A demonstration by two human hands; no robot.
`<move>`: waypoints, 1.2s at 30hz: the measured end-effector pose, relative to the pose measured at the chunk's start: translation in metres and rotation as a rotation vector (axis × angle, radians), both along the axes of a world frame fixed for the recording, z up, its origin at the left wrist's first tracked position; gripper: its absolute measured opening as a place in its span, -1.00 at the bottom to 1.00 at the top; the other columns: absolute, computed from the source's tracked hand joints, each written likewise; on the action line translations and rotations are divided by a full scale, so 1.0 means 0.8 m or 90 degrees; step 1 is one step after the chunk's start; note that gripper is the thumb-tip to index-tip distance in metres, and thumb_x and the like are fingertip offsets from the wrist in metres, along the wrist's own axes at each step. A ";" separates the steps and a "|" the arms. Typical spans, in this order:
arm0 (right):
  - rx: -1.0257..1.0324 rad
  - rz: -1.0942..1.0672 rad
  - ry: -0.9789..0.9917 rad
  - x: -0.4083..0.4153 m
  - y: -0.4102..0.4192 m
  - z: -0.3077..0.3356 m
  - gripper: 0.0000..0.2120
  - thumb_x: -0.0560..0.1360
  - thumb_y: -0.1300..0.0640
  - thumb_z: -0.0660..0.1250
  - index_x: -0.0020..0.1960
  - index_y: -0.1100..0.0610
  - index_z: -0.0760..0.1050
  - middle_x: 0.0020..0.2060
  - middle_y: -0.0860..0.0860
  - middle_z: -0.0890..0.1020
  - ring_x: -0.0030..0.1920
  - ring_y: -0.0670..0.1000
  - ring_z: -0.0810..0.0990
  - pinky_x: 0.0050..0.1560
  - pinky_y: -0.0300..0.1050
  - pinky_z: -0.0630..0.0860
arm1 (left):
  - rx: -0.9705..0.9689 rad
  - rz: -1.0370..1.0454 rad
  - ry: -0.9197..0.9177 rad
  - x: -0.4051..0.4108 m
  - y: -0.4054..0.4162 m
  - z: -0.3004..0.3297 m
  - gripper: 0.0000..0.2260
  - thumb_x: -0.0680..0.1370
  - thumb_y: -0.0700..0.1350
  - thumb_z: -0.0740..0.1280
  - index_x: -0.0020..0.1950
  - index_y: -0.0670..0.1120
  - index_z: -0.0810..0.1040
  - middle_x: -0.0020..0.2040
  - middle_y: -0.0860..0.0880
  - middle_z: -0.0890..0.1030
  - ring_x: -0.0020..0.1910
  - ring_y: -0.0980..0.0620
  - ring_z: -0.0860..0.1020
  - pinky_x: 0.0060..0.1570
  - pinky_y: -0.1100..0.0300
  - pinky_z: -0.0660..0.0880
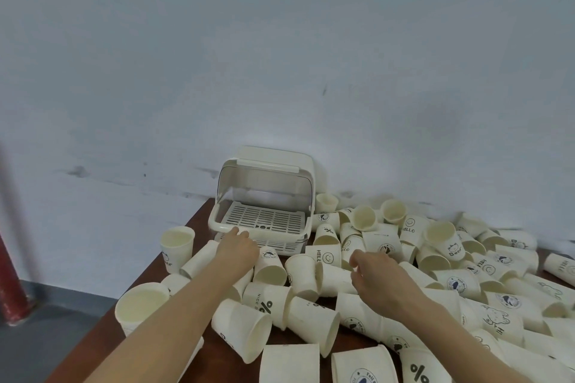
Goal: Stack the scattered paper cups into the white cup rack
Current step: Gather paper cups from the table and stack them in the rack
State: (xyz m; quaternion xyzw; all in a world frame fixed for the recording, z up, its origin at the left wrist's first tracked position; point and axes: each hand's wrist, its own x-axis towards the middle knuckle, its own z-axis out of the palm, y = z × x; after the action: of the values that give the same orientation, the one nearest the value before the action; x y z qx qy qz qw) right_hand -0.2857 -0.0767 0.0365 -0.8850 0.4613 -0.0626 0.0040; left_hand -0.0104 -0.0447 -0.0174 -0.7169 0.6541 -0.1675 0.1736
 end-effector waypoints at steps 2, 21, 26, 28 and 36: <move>0.006 -0.001 0.001 0.001 0.001 -0.001 -0.74 0.59 0.09 0.10 0.24 0.07 0.41 0.11 0.02 0.57 0.08 0.06 0.52 0.02 -0.06 0.48 | 0.002 0.003 0.000 -0.002 -0.001 0.001 -0.74 0.60 -0.25 0.14 0.22 -0.14 0.52 0.16 -0.09 0.58 0.20 -0.07 0.44 0.30 0.02 0.24; -0.010 0.008 -0.034 -0.013 0.019 -0.002 -0.73 0.59 0.09 0.12 0.25 0.07 0.42 0.09 0.01 0.57 0.08 0.04 0.52 0.04 -0.06 0.50 | -0.185 0.008 0.037 -0.024 0.032 0.060 -0.80 0.49 -0.29 0.28 0.06 -0.08 0.55 -0.01 -0.07 0.63 0.07 -0.07 0.51 0.13 0.10 0.31; -0.018 0.003 -0.047 -0.025 0.025 0.001 -0.76 0.59 0.07 0.13 0.19 0.08 0.44 0.05 0.01 0.58 0.05 0.03 0.52 0.04 -0.04 0.51 | -0.234 0.001 0.107 -0.033 0.042 0.056 -0.90 0.50 -0.23 0.28 -0.07 -0.03 0.50 -0.17 -0.03 0.63 -0.08 -0.08 0.52 0.01 0.05 0.37; -0.017 -0.001 -0.055 -0.031 0.026 0.001 -0.76 0.59 0.07 0.14 0.20 0.08 0.44 0.06 0.01 0.58 0.06 0.03 0.52 0.02 -0.05 0.51 | -0.265 -0.009 0.136 -0.040 0.043 0.055 -0.93 0.53 -0.20 0.28 -0.09 -0.03 0.50 -0.19 -0.02 0.63 -0.13 -0.08 0.51 -0.03 0.06 0.38; -0.003 -0.041 -0.086 -0.071 0.032 0.008 -0.73 0.58 0.08 0.14 0.22 0.10 0.46 0.09 0.03 0.58 0.08 0.07 0.53 0.03 -0.04 0.50 | -0.315 -0.109 0.292 -0.095 0.051 0.071 -0.78 0.64 -0.03 0.11 0.02 -0.06 0.52 -0.15 0.00 0.60 -0.16 -0.06 0.53 -0.21 0.04 0.45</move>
State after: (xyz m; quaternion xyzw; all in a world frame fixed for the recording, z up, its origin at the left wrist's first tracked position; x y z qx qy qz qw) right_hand -0.3424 -0.0513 0.0431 -0.8634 0.4881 -0.1237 0.0307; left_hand -0.0867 -0.0042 0.0393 -0.6990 0.6732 -0.1692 -0.1717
